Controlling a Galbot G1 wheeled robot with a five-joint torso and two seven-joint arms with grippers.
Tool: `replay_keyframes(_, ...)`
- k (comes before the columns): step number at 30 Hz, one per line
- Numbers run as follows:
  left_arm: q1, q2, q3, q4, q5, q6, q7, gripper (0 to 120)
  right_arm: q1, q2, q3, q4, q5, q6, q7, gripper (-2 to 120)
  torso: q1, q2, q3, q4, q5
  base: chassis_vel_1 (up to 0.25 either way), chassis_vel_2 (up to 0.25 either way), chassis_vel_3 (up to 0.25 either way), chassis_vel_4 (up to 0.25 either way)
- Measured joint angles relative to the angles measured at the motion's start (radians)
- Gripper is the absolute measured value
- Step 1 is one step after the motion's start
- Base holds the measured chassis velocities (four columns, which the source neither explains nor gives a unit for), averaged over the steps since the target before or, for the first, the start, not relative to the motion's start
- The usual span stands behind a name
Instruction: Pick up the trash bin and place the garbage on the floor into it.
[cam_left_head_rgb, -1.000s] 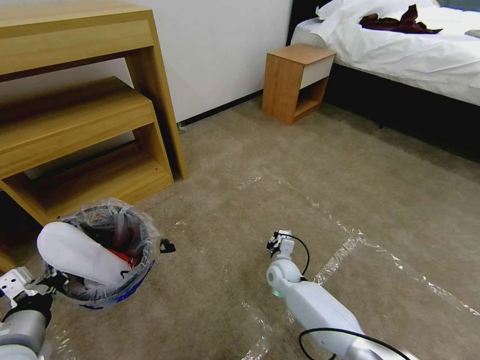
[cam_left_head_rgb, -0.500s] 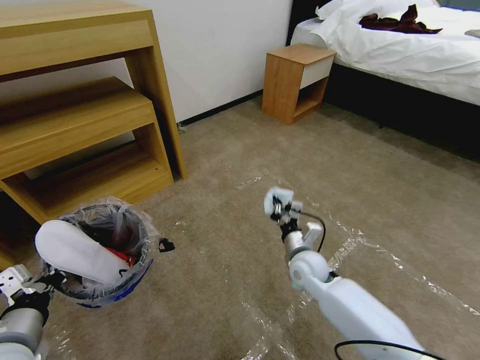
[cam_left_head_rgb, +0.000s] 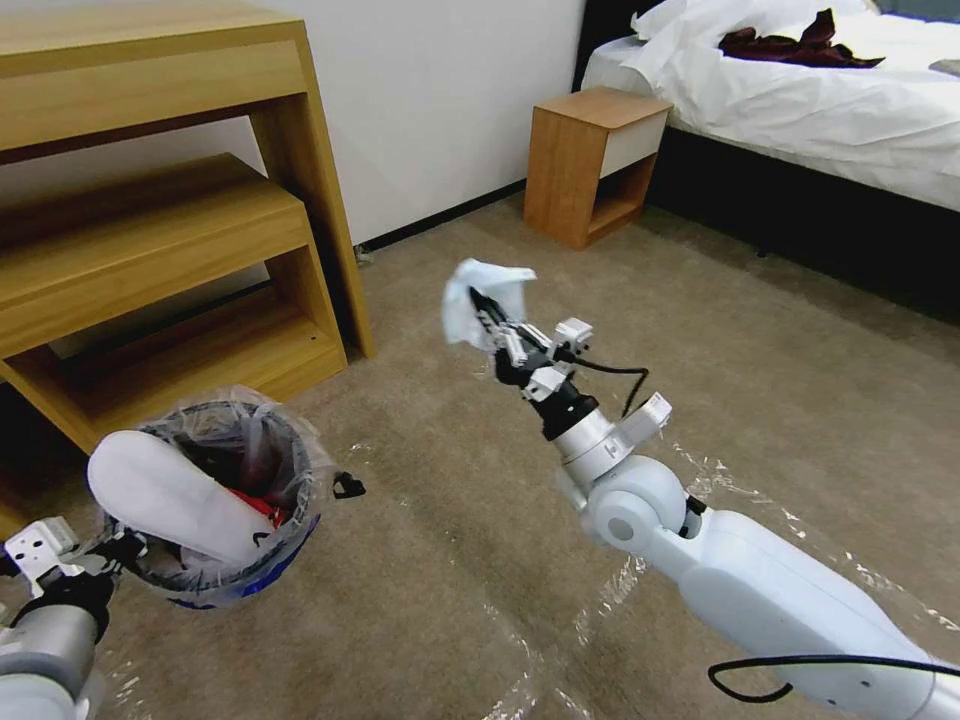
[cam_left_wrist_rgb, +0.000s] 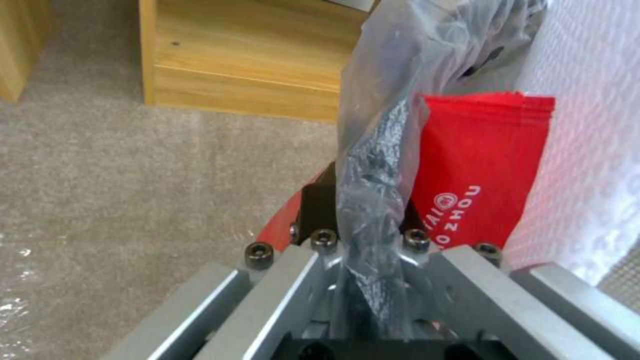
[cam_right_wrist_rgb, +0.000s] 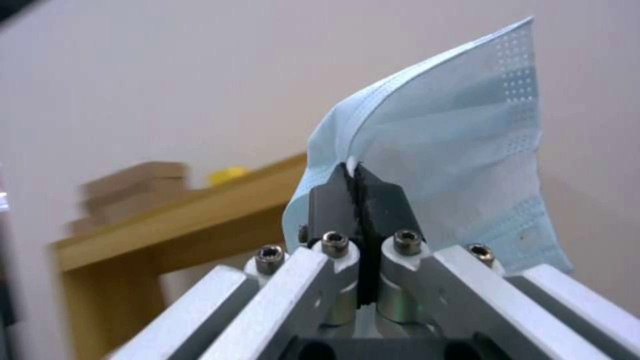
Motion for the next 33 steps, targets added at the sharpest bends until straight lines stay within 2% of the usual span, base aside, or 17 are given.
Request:
replay_keyframes(6, 0.005, 0.013, 0.002, -0.017, -0.015, 0.013, -0.005, 1, 0.141, 0.014, -0.154, 0.042, 0.037, 0.0, -0.034, 0, 0.0, 0.0, 0.0, 0.0, 0.0, 0.0, 0.0, 0.0, 0.0)
replay_keyframes(10, 0.005, 0.016, 0.002, -0.018, -0.016, 0.015, -0.006, 1, 0.21, 0.019, -0.22, 0.05, 0.054, -0.006, -0.032, 0, 0.0, 0.0, 0.0, 0.0, 0.0, 0.0, 0.0, 0.0, 0.0)
replay_keyframes(18, -0.004, 0.02, 0.005, -0.018, -0.018, 0.016, -0.006, 1, 0.378, 0.064, -0.447, 0.039, 0.098, -0.028, -0.003, 0, 0.0, 0.0, 0.0, 0.0, -0.0001, 0.0, 0.0, 0.0, 0.0)
replay_keyframes(33, -0.014, 0.033, 0.002, -0.012, -0.026, 0.015, -0.006, 1, 0.47, 0.195, -0.647, -0.109, 0.077, -0.08, 0.038, 0, 0.0, 0.0, 0.0, -0.0001, 0.0, 0.0, 0.0, 0.0, 0.0)
